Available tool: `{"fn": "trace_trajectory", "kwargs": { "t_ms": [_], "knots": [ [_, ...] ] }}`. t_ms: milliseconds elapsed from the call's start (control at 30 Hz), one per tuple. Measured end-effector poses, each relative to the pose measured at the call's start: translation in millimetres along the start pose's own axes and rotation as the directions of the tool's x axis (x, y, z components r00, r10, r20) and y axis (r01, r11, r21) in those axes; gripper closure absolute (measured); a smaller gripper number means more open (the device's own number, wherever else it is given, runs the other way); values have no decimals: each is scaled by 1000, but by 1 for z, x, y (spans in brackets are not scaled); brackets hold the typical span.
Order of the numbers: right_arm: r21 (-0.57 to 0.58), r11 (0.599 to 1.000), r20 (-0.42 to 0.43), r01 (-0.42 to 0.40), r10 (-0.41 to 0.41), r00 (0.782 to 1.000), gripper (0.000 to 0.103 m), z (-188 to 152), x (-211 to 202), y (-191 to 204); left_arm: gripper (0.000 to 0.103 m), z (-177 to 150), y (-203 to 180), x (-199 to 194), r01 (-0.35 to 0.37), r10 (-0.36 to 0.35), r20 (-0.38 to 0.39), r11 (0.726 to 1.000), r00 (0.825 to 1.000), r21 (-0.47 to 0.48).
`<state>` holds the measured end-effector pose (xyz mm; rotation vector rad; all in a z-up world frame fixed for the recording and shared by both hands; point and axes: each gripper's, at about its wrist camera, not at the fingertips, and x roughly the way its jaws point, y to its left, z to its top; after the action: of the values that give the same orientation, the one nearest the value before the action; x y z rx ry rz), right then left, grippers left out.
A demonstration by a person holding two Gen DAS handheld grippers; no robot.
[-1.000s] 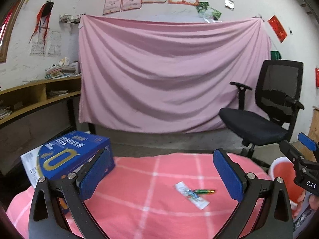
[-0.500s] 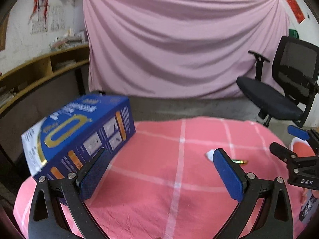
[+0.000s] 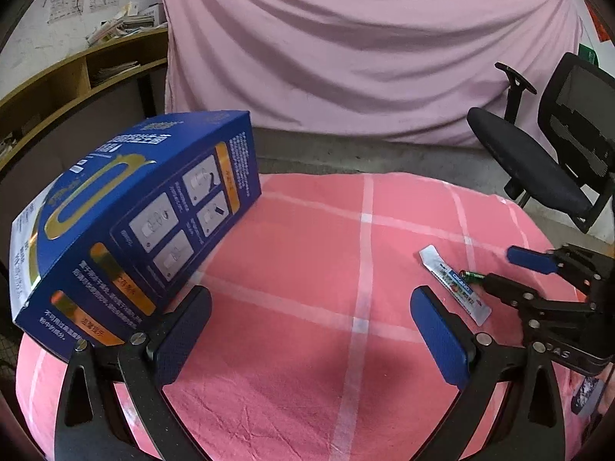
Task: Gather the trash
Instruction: 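Move both open tools back over the ointment tube and green battery, then grasp the green battery with the right tool while the left tool grasps the white ointment tube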
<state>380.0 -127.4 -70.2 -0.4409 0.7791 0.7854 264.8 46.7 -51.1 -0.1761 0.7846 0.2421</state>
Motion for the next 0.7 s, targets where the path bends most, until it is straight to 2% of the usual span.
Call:
{"fn": "trace_trajectory", "kwargs": {
  "t_ms": [167,233,333,400,700],
  "knots": [
    [-43,998,-34,-35,33,999,75,1,7,8,2,4,-4,3,11,-11,-25,1000,1000,16],
    [-40,998,-38,-51,50,998,84,1,8,7,2,4,-8,4,12,-11,-34,1000,999,27],
    [-31,999,-35,-32,31,999,92,1,6,5,2,5,-12,5,18,-16,-42,999,999,36],
    [-17,1000,-33,-6,6,999,94,0,3,2,2,4,-16,7,26,-24,-50,999,998,42],
    [126,991,-26,40,-37,999,95,-16,-13,-30,5,7,-41,14,116,-111,-88,992,990,58]
  ]
}}
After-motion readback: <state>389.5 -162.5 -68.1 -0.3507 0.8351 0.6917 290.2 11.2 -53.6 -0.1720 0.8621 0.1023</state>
